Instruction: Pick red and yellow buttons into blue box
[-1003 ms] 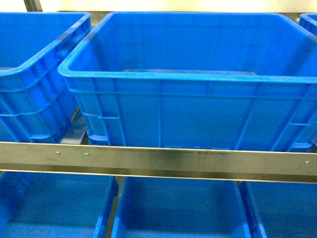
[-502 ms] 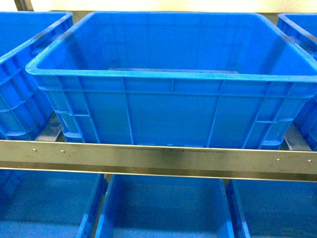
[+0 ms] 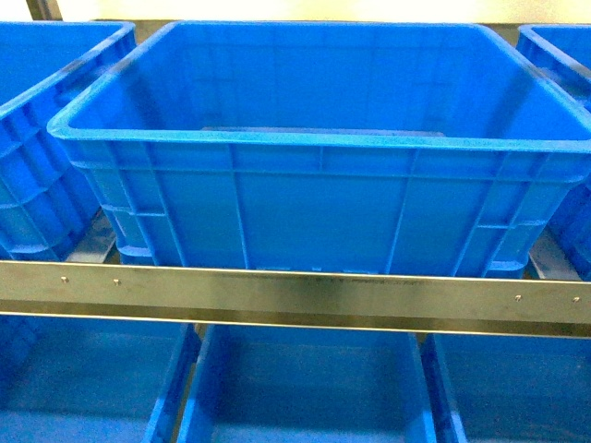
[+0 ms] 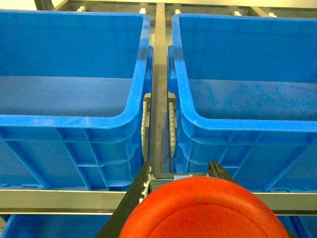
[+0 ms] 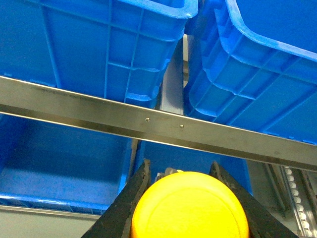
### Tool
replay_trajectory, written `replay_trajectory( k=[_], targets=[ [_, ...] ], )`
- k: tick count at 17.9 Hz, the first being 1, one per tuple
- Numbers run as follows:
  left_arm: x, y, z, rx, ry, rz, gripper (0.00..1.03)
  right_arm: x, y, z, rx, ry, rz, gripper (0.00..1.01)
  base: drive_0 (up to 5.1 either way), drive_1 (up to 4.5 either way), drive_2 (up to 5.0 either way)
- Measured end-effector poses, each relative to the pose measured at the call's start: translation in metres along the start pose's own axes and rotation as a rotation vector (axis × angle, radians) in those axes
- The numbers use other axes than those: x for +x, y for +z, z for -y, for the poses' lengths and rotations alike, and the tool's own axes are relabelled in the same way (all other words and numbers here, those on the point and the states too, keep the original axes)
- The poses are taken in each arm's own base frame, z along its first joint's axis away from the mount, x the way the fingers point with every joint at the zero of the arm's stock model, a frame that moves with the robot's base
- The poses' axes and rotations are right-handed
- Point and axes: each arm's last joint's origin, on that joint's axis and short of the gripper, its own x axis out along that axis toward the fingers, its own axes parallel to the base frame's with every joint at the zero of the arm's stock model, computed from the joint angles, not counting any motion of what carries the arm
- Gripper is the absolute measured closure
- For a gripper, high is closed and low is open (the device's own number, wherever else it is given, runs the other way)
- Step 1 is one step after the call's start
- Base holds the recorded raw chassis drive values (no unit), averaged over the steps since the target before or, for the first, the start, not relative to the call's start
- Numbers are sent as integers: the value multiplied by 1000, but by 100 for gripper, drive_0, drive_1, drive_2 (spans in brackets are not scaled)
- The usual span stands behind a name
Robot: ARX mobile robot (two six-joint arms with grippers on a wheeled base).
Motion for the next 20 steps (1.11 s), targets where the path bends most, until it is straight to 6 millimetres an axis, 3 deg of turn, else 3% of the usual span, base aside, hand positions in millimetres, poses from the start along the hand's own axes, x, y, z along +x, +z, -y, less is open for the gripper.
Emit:
replay_trajectory(
  k=[13,20],
  targets=[
    [0,0,0,0,0,0,76,0,0,0,0,0,0,69,0,12,-11],
    [0,0,0,0,0,1,76,0,0,0,0,0,-1,69,-1,431,-433]
  ],
)
